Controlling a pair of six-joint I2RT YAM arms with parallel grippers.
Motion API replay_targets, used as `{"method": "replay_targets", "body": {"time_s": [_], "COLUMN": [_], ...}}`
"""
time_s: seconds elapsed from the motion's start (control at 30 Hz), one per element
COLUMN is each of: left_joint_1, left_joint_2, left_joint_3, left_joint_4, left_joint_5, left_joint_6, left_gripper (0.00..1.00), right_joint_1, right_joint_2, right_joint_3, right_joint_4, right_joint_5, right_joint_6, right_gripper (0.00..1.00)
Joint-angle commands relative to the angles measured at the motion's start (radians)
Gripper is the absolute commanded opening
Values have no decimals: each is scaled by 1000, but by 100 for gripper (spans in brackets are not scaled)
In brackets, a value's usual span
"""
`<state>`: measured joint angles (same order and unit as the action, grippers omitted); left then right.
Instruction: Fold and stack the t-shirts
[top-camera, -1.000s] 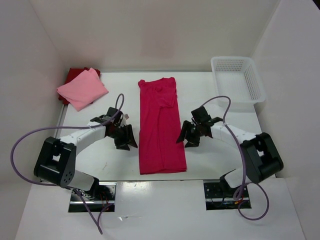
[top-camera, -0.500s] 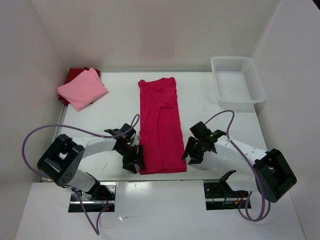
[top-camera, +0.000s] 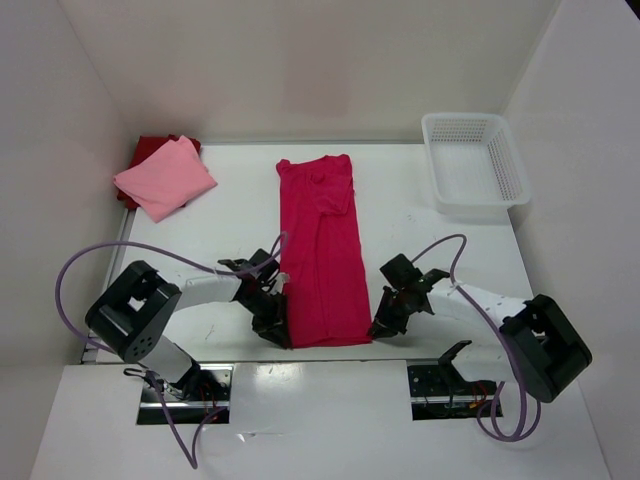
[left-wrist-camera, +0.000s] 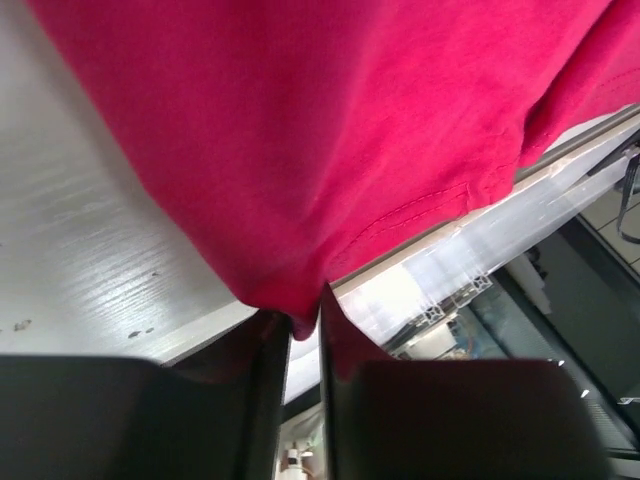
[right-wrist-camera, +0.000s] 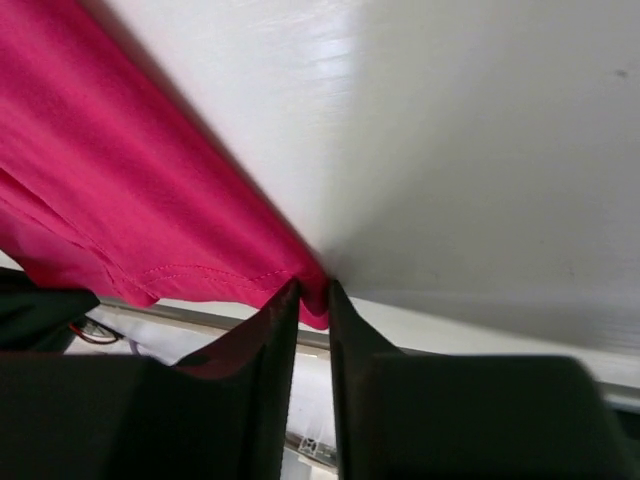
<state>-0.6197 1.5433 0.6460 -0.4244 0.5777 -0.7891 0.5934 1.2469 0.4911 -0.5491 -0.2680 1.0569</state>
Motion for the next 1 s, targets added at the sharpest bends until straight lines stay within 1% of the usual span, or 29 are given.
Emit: {"method": "replay_targets", "body": {"time_s": [0.0, 0.03, 0.1, 0.17, 0.2, 0.27, 0.3, 0.33, 0.37, 0.4, 0.43, 0.47, 0.5, 0.53, 0.6, 0.63, 0.67, 0.7, 0.73, 0.8, 0.83, 0.9, 0.93, 0.97], "left_joint_1": [-3, -3, -3, -3, -3, -3, -3, 11, 20, 43, 54, 66, 78, 109, 155, 207, 231, 254, 291, 331, 357, 370, 370, 370], "left_joint_2": [5, 5, -15, -44, -81, -120, -146, -146, -146, -155, -155, -155, -144, -144, -115, -115, -88, -78, -54, -17, 21, 61, 108, 135], "left_joint_3": [29, 29, 29, 20, 20, 30, 40, 53, 82, 101, 121, 165, 187, 210, 279, 302, 328, 358, 406, 447, 483, 520, 540, 556], "left_joint_4": [1, 1, -16, -37, -65, -105, -150, -175, -206, -218, -227, -228, -228, -228, -228, -228, -217, -217, -217, -191, -154, -119, -91, -79], "left_joint_5": [-3, -3, -3, -3, -3, -3, -3, -3, 7, 7, 7, -4, -13, -13, -44, -53, -64, -109, -130, -162, -162, -200, -217, -217], "left_joint_6": [20, 21, 21, 21, 31, 31, 42, 54, 54, 65, 65, 65, 65, 77, 94, 112, 126, 142, 166, 175, 175, 175, 188, 188], "left_gripper": [21, 19, 14, 12, 12, 10, 9, 9, 7, 6, 6, 6, 6, 6, 6, 6, 6, 6, 6, 6, 6, 6, 6, 6], "right_joint_1": [11, 11, 11, 11, 22, 31, 31, 19, 8, -29, -47, -66, -84, -130, -176, -211, -222, -222, -231, -231, -256, -285, -314, -326], "right_joint_2": [11, 22, 22, 4, -50, -125, -159, -199, -199, -187, -172, -153, -133, -89, -40, 20, 52, 89, 164, 235, 303, 371, 437, 466], "right_joint_3": [-17, -17, -17, 10, 20, 33, 44, 67, 79, 111, 130, 151, 206, 237, 324, 355, 418, 453, 489, 587, 615, 697, 727, 785], "right_joint_4": [63, 75, 55, 17, -42, -95, -116, -158, -170, -179, -180, -180, -180, -180, -147, -111, -89, -69, -39, -9, 14, 32, 32, 41], "right_joint_5": [0, -14, -34, -57, -57, -66, -66, -79, -92, -92, -102, -93, -83, -74, -63, -53, -37, -24, -7, 22, 23, 23, 13, 13], "right_joint_6": [-3, -3, -14, -26, -26, -17, -17, -17, -38, -57, -76, -119, -144, -171, -244, -261, -287, -297, -308, -339, -353, -386, -397, -408], "right_gripper": [20, 14, 7, 0, 0, 0, 0, 0, 0, 0, 0, 0, 0, 0, 0, 0, 0, 0, 0, 0, 0, 0, 0, 0]}}
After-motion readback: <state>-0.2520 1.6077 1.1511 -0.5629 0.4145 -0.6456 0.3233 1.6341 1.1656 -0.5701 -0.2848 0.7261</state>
